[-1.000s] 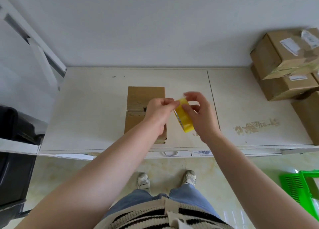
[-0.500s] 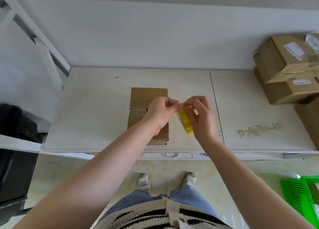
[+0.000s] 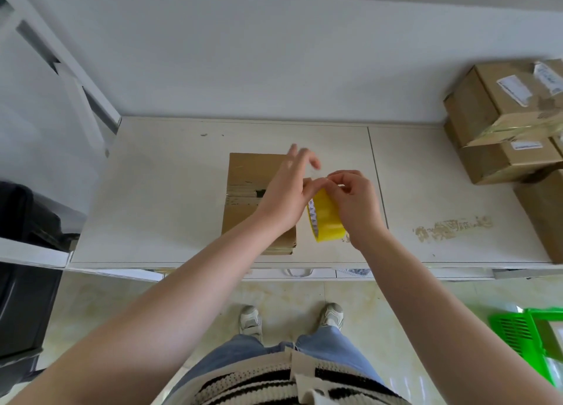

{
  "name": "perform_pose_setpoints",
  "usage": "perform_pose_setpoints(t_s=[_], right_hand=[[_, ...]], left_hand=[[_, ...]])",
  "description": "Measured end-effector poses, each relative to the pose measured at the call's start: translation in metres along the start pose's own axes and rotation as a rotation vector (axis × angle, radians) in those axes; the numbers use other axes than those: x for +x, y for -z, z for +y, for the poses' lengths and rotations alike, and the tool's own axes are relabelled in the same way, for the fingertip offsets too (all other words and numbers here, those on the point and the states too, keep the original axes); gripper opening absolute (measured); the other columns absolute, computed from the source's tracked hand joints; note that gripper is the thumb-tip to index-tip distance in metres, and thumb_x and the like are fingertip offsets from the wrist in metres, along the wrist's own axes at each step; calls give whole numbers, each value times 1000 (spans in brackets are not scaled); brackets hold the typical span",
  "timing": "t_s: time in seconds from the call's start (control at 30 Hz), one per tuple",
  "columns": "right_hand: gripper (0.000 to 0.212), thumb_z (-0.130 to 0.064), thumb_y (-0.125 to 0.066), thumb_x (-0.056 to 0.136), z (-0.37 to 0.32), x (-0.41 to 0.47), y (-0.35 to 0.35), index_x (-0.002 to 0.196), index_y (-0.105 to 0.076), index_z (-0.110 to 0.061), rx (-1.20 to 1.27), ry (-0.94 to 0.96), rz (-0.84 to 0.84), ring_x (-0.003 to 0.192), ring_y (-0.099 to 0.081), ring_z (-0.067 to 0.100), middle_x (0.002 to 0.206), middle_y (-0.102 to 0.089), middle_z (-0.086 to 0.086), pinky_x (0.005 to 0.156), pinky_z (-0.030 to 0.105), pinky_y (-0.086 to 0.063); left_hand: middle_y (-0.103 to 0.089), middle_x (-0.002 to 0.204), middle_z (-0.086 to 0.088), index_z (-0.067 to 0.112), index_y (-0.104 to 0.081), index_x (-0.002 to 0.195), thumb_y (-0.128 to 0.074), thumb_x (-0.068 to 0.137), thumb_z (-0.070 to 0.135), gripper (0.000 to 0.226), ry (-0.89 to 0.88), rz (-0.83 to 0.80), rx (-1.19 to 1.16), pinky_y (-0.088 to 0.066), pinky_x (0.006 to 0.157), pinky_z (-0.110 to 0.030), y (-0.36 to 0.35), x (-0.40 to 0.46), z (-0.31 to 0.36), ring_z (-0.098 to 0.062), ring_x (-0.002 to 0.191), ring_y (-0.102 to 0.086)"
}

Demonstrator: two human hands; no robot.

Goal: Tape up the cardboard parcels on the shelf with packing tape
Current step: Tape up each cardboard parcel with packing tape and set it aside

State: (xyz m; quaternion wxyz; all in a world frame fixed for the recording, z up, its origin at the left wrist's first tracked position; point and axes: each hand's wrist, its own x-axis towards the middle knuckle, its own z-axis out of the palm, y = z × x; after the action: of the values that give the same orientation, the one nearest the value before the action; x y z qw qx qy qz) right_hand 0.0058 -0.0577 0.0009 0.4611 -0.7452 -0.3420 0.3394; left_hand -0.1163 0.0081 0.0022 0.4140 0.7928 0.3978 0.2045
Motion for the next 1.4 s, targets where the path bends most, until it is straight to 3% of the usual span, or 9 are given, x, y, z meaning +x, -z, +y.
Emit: perform_pose_setpoints(t_s=[0.13, 0.2, 0.3, 0.4, 0.63, 0.87, 1.03, 1.23, 1.4], right_hand=[[13, -20, -66, 92, -4, 3, 2, 80, -65, -24, -33, 14, -18, 89, -55, 14, 101, -56, -10, 72, 23, -40], [17, -20, -67, 91, -4, 3, 2, 77, -63, -28, -43, 17, -22, 87, -55, 14, 100, -58, -10, 72, 25, -41], [13, -21, -69, 89, -4, 2, 3, 79, -65, -27, 41, -55, 20, 81, -58, 13, 93, -65, -11, 70, 28, -45], [7, -21, -72, 87, -4, 4, 4, 82, -68, -23, 64, -97, 25, 81, -60, 14, 95, -69, -10, 72, 31, -47], [6, -25, -70, 89, -5, 8, 2, 84, -68, -26, 80, -101, 11, 78, -59, 21, 83, -66, 2, 70, 32, -47], [8, -28, -62, 95, 8, 12, 14, 97, -70, -27, 118, -34, 60, 82, -61, 5, 93, -68, -9, 71, 25, -48], [32, -40, -48, 101, 35, 17, 24, 123, -64, -23, 275, -356, -265, 109, -65, 23, 118, -68, 5, 92, 40, -52], [22, -28, -53, 100, 49, 23, 28, 110, -67, -14, 371, -374, -181, 88, -66, 25, 100, -71, 9, 81, 39, -54], [23, -27, -59, 97, 79, 41, 29, 112, -67, -10, -96, -327, 170, 79, -59, 26, 82, -64, 5, 71, 38, -49]], left_hand=[[-51, 140, -9, 15, -50, 83, -56, 100, 20, 19, 38, 73, -51, -29, 84, -4, -6, -1, -3, -13, 130, -45], [-58, 127, -4, 12, -50, 78, -58, 98, 16, 22, 130, 125, -165, -33, 85, -7, -9, 0, 2, -12, 120, -48], [-64, 106, -1, 11, -55, 73, -60, 94, 21, 24, 289, 146, -401, -47, 95, -39, -14, 4, 3, -21, 103, -58], [-61, 78, -2, 5, -59, 79, -60, 95, 26, 26, 320, 165, -389, -47, 77, -37, -14, 4, 1, -18, 77, -56], [-65, 94, 7, 14, -65, 94, -63, 96, 28, 14, 230, 177, -243, -47, 71, -23, -10, 6, -2, -1, 79, -58], [-64, 89, 0, 9, -62, 91, -63, 96, 22, 15, 396, 141, -555, -48, 83, -37, -9, 4, 0, -18, 84, -58], [-62, 90, -12, 8, -62, 86, -64, 95, 15, 12, 463, 142, -822, -51, 97, -46, -11, 4, 1, -21, 88, -59], [-58, 112, 1, 16, -58, 113, -71, 90, 30, 30, 256, 229, -173, -51, 80, -26, -3, 11, -32, -11, 92, -61], [-48, 133, -4, 13, -51, 127, -61, 96, 26, 35, 312, 454, 67, -42, 87, -24, 25, 1, -65, -17, 116, -53]])
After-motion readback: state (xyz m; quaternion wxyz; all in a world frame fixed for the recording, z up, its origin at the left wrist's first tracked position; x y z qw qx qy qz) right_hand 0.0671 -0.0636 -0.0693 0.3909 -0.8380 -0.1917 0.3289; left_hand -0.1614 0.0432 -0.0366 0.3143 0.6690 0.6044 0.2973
